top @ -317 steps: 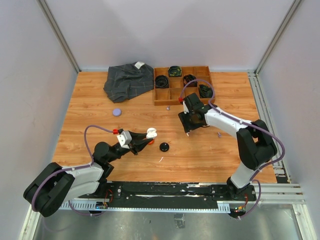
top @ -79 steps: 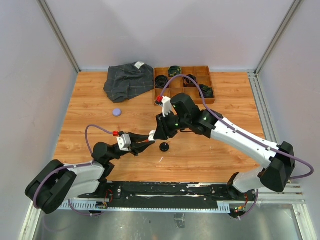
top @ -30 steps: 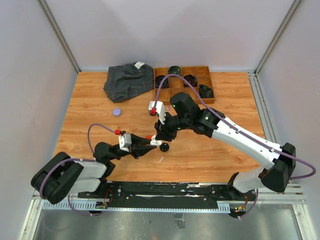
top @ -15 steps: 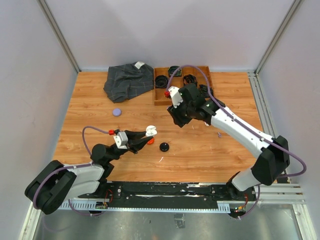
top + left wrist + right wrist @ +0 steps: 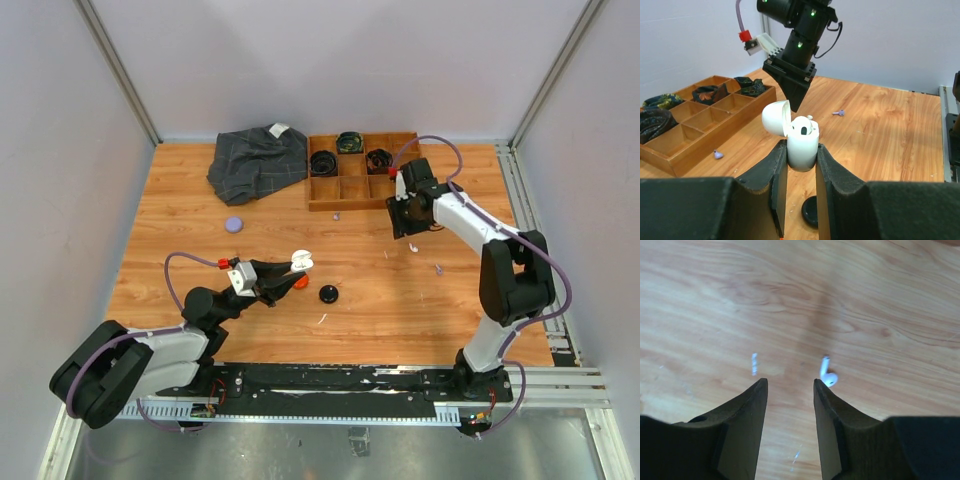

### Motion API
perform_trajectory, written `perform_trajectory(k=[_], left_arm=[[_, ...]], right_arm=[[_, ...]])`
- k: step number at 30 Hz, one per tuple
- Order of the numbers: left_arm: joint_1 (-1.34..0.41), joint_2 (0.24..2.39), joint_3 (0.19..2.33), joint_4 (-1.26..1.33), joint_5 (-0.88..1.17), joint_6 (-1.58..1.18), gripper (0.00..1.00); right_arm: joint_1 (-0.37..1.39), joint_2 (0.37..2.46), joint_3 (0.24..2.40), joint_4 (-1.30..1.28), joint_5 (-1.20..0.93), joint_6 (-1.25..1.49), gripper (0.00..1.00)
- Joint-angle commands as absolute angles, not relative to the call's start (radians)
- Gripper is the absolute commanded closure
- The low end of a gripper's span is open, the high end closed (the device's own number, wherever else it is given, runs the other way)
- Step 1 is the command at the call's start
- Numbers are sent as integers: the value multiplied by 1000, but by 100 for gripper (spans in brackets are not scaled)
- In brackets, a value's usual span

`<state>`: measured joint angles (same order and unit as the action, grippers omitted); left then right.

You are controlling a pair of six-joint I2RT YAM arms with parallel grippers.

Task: Insert the wireless bluetooth earbuds into the charging case
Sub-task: Pick up the earbud from the center of the board.

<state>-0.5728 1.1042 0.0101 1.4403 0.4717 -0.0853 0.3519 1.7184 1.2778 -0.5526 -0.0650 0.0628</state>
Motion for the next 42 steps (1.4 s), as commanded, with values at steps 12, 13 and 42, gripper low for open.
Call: perform_trajectory(k=[12,13,42], left_arm=[[-579,1097,14,1438,495,-71,100],[-578,1095,15,1435,498,-71,100],[-579,1171,22,1472,522,-77,100]], right_arm=[[201,1936,1331,-468,-110,140,58],[200,1944,1334,-469,-121,140,59],[232,1769,1225,-633,-122,164,61]])
